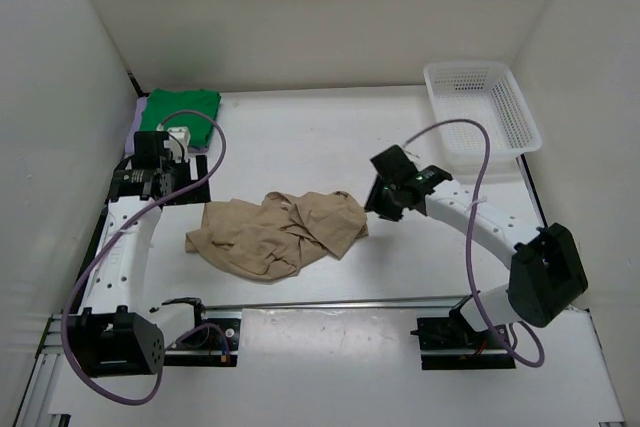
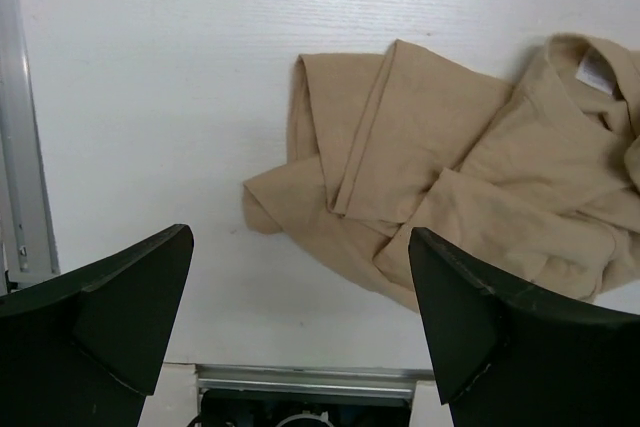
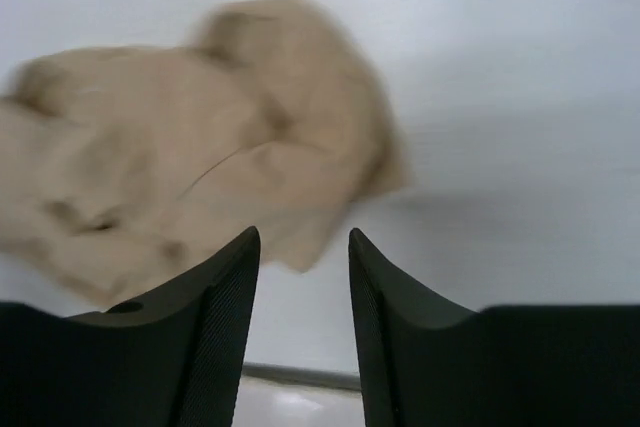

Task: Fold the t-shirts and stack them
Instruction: Flatten out the tshirt

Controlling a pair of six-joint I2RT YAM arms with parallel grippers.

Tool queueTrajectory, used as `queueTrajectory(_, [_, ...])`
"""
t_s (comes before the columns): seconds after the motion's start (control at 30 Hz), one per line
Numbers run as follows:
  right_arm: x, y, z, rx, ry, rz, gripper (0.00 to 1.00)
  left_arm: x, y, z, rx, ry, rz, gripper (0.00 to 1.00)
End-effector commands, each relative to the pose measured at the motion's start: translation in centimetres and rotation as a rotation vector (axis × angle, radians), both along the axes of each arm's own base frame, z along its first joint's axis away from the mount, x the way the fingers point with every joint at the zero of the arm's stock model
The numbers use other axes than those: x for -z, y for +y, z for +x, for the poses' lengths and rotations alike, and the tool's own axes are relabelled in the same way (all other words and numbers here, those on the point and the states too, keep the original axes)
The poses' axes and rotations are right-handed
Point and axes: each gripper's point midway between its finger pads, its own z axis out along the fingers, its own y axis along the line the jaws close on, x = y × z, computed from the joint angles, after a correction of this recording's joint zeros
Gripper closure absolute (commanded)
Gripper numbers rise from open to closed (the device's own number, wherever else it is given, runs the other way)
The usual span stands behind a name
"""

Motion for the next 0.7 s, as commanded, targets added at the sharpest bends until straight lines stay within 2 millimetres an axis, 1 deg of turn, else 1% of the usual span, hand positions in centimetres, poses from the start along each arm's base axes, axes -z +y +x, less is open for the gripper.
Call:
queueTrajectory(0.0, [3.9,-5.4,-0.9,0.118,0.158,-0.029,0.54,0.8,-1.6,-1.1,0.058,0.049,-0.024,0.00])
queueTrajectory(0.07, [4.2,-6.1,-0.6,0.095,0.154,-0.045,0.49,1.1,-3.3,-2.0,0.117,0.083,-0.073,0.00])
queueTrajectory(0.1, [3.9,-6.0,-0.4,0.078,0.141,-0.048,0.46,1.5,-4.7,-2.5,0.170,0.112,-0.091,0.00])
queueTrajectory(0.13, [3.7,-5.8,0.1,0.064,0.118,-0.043,0.44,2.0,-5.7,-3.4,0.209,0.150,-0.107,0.00])
queueTrajectory(0.17, [3.4,-4.9,0.2,0.012,0.117,-0.018,0.44,2.3,-6.8,-3.8,0.250,0.162,-0.118,0.00])
queueTrajectory(0.2, [2.9,-4.4,0.7,-0.011,0.107,0.010,0.44,2.9,-8.3,-4.3,0.316,0.187,-0.112,0.00])
queueTrajectory(0.23, [2.8,-3.6,0.9,-0.045,0.106,0.034,0.42,3.8,-8.9,-4.8,0.344,0.223,-0.108,0.00])
queueTrajectory(0.27, [3.3,-3.0,1.2,-0.086,0.120,0.038,0.42,4.3,-9.6,-4.7,0.372,0.224,-0.105,0.00])
queueTrajectory(0.3, [2.7,-1.8,1.6,-0.124,0.120,0.076,0.42,5.4,-10.6,-4.9,0.414,0.257,-0.085,0.00])
queueTrajectory(0.33, [3.6,-1.2,1.7,-0.147,0.154,0.077,0.42,7.0,-10.6,-5.5,0.426,0.298,-0.062,0.00])
queueTrajectory(0.37, [3.5,-0.8,1.9,-0.165,0.161,0.087,0.41,8.2,-10.0,-5.3,0.414,0.311,-0.001,0.00])
queueTrajectory(0.4, [3.5,-0.1,1.7,-0.203,0.163,0.089,0.39,9.1,-10.0,-4.2,0.411,0.278,0.037,0.00])
queueTrajectory(0.43, [3.3,1.2,1.2,-0.261,0.157,0.090,0.35,11.2,-9.8,-4.8,0.422,0.319,0.083,0.00])
queueTrajectory(0.47, [3.0,1.9,0.8,-0.309,0.137,0.082,0.28,11.8,-9.7,-4.5,0.422,0.314,0.110,0.00])
queueTrajectory(0.5, [2.8,2.3,0.4,-0.389,0.106,0.040,0.25,12.2,-9.8,-3.6,0.414,0.285,0.118,0.00])
queueTrajectory(0.53, [2.4,4.0,-0.7,-0.476,0.076,0.003,0.23,12.7,-10.2,-3.6,0.428,0.284,0.120,0.00])
queueTrajectory(0.57, [2.8,4.2,-1.5,-0.524,0.079,-0.049,0.20,12.9,-10.3,-3.3,0.428,0.281,0.120,0.00])
queueTrajectory(0.6, [3.5,4.8,-2.3,-0.597,0.054,-0.137,0.20,13.5,-10.6,-3.1,0.437,0.291,0.123,0.02])
queueTrajectory(0.63, [3.3,5.1,-2.1,-0.613,0.031,-0.176,0.18,13.6,-10.9,-2.7,0.437,0.279,0.121,0.08])
queueTrajectory(0.67, [3.6,5.2,-2.3,-0.628,0.024,-0.213,0.18,13.9,-10.9,-2.5,0.437,0.282,0.121,0.18])
